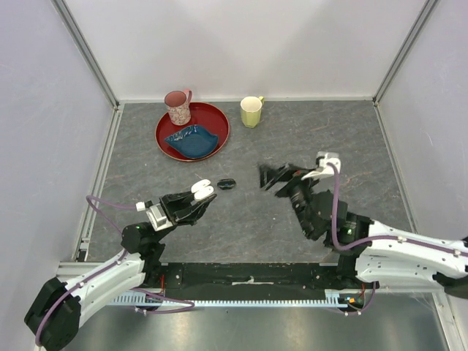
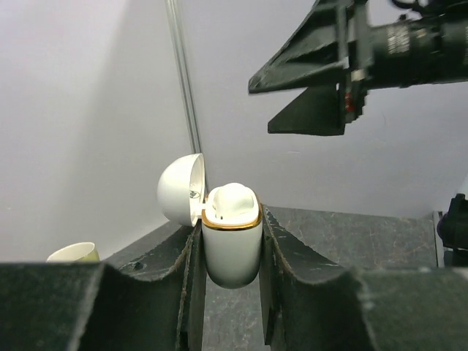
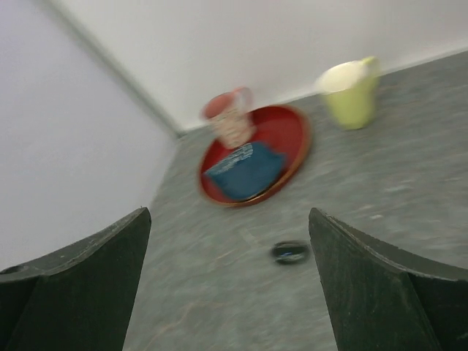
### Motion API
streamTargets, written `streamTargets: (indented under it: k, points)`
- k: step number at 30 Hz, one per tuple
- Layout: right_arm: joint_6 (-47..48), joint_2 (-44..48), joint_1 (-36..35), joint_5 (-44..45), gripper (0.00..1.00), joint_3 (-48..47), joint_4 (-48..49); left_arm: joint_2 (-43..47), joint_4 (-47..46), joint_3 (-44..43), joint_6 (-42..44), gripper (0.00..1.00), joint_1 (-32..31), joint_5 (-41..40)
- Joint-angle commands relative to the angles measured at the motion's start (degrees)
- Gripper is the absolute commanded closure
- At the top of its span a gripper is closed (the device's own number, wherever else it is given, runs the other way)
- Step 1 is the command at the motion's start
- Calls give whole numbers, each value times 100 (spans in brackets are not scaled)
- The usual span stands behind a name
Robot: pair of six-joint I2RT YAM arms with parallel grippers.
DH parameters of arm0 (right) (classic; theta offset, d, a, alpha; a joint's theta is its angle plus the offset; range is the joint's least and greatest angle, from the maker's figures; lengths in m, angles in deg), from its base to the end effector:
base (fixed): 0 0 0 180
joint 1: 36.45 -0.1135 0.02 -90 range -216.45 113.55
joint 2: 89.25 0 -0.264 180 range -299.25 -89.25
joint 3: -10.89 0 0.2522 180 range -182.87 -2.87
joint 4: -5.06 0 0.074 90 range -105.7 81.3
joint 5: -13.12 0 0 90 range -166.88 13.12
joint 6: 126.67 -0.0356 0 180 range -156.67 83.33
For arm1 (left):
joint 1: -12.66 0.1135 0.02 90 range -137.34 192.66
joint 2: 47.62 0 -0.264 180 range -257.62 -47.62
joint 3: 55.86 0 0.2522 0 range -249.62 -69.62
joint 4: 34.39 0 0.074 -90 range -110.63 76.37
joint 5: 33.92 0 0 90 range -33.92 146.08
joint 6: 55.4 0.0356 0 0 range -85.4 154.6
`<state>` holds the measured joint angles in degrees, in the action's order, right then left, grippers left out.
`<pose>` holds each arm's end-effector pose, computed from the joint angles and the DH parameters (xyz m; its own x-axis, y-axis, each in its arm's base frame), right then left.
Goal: Insert the wireless bluetooth earbuds into the charging case
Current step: Place the earbud in the charging case, then pick up the earbud from the center of the board.
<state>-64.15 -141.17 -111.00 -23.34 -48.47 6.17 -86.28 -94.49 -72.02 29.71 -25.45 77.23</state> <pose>0.0812 0.1864 0.3681 -0.1314 0.5539 -0.8221 -0.3385 0.7544 0.5624 0.0958 -0.0914 0.2473 0.4101 -0.4227 -0.8082 0.8385 0.5233 0.1518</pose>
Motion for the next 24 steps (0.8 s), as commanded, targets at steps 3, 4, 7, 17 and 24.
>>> streamTargets:
  k: [3,4,7,17,24]
  points:
    - [-1066,455,2061,300,4,-335,-3393,226,-128,99,198,98,-4,-172]
    - [-1109,411,2354,-259,4,-335,-3586,227,-119,99,198,98,-4,-164]
    - [-917,-148,3461,-1576,4,-458,-4167,209,-119,99,198,98,-4,-146]
    - [-336,-2664,5116,-4053,18,-933,-4652,410,91,116,190,98,-4,-40]
    - [-416,-3307,5397,-4150,36,-740,-4397,762,460,134,313,98,-4,-93]
